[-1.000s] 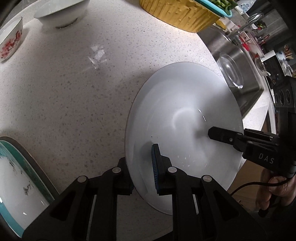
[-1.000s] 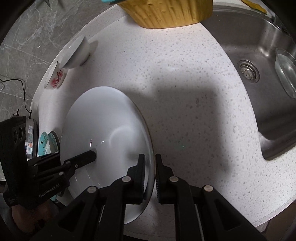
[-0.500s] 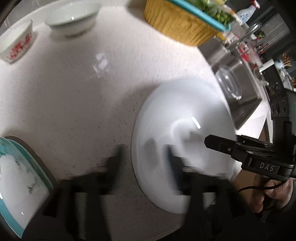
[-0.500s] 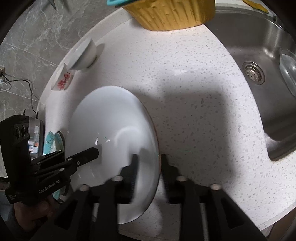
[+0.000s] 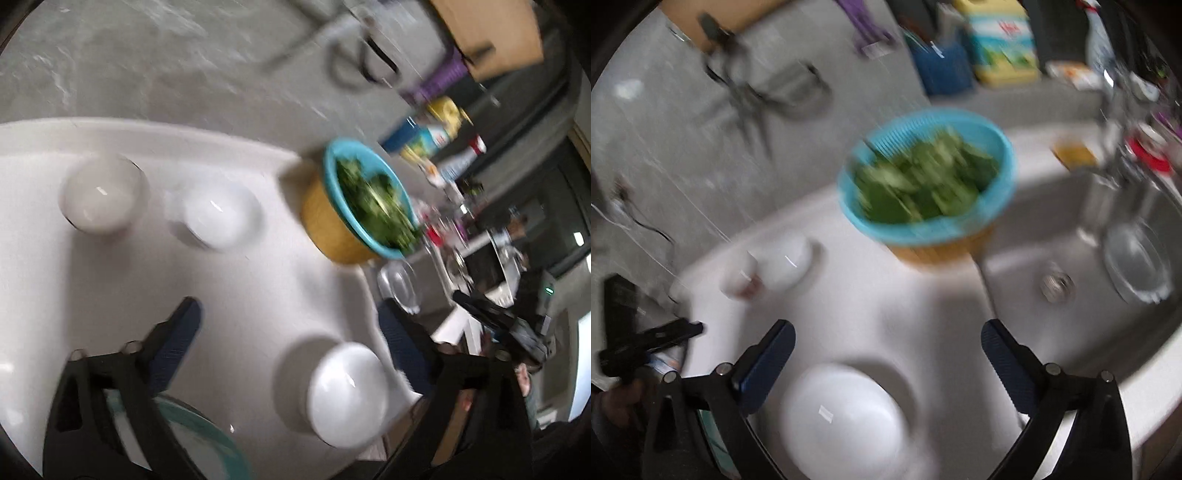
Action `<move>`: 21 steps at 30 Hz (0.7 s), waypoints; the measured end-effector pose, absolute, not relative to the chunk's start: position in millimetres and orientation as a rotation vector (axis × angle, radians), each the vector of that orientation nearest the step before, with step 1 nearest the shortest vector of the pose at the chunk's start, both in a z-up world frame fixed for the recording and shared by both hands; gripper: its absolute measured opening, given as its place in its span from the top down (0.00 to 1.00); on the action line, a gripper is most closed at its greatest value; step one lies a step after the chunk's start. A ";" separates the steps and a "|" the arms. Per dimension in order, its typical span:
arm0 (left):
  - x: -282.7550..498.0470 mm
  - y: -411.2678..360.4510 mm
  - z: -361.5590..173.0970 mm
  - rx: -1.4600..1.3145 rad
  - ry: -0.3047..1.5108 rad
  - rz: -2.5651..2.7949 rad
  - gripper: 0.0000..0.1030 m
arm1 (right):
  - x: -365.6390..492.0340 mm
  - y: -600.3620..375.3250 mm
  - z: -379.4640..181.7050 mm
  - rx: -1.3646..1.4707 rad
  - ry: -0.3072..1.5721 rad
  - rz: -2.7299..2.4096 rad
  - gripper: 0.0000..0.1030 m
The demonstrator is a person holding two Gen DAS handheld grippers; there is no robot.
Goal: Organize plates and bowls
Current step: 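Open both tools to release the large white bowl, then move both tools to the small white bowl and close on its rim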
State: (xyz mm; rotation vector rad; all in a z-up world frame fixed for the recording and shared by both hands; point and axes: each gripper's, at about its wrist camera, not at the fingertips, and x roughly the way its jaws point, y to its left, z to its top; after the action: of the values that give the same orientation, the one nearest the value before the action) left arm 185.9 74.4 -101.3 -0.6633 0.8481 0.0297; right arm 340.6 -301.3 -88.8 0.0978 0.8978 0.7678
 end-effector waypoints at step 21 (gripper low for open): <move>305.2 129.2 -204.4 -0.638 1.047 0.371 0.00 | 446.6 -31.4 -151.1 -0.422 1.161 0.885 0.07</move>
State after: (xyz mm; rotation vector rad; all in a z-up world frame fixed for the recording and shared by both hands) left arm 305.2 129.2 -204.4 -0.6381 1.0469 0.3710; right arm 446.6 -31.4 -151.1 -0.4219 1.1611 0.8850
